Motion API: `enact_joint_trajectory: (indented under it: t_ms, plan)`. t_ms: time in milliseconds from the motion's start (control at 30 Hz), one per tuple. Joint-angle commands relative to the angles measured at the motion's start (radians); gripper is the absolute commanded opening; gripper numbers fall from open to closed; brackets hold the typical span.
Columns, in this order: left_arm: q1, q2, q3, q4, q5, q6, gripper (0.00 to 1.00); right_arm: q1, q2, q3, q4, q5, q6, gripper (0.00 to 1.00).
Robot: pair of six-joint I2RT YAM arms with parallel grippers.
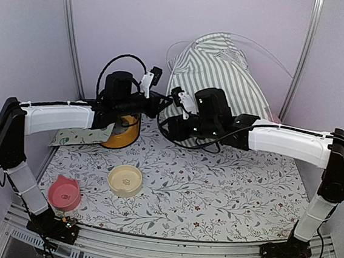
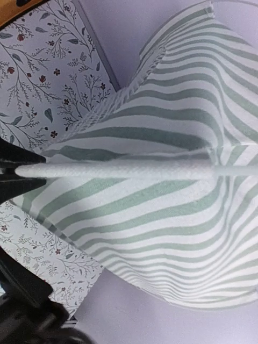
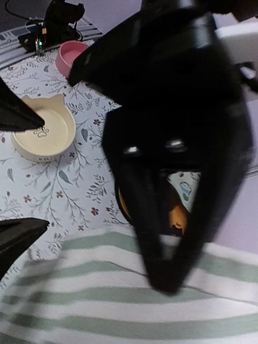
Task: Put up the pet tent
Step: Adjust the tent at the center of the board.
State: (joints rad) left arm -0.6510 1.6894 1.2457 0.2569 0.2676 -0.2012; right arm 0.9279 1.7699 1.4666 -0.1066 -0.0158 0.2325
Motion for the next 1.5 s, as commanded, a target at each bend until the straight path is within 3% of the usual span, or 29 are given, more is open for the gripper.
enact_joint_trajectory:
  t_ms: [0, 133, 167, 267, 500, 600, 700, 1033, 1467]
  plan:
    - [-0.01, -0.055, -0.047, 0.21, -0.102, -0.101, 0.0, 0.015, -0.132, -0.066, -0.054, -0.079, 0.023, 0.68]
    - [-0.025, -0.063, -0.046, 0.178, -0.128, -0.182, 0.0, 0.017, -0.277, -0.225, 0.047, -0.014, 0.058, 0.76]
    - [-0.045, -0.079, -0.032, 0.143, -0.141, -0.284, 0.0, 0.019, -0.348, -0.376, 0.117, 0.037, 0.069, 0.76]
    - [-0.108, -0.107, -0.013, 0.107, -0.202, -0.329, 0.0, 0.059, -0.412, -0.512, 0.261, 0.107, 0.067, 0.73]
    - [-0.271, -0.141, -0.033, 0.046, -0.426, -0.429, 0.0, 0.241, -0.413, -0.658, 0.495, 0.423, -0.092, 0.7]
    - [-0.305, -0.151, -0.068, 0.074, -0.463, -0.466, 0.0, 0.277, -0.4, -0.71, 0.57, 0.587, -0.097, 0.63]
    - [-0.323, -0.149, -0.073, 0.081, -0.479, -0.472, 0.0, 0.282, -0.418, -0.793, 0.672, 0.617, -0.091, 0.6]
    - [-0.336, -0.145, -0.064, 0.079, -0.481, -0.476, 0.0, 0.282, -0.446, -0.808, 0.689, 0.613, -0.138, 0.56]
    - [-0.336, -0.126, -0.048, 0.089, -0.465, -0.47, 0.0, 0.282, -0.365, -0.717, 0.725, 0.639, -0.317, 0.61]
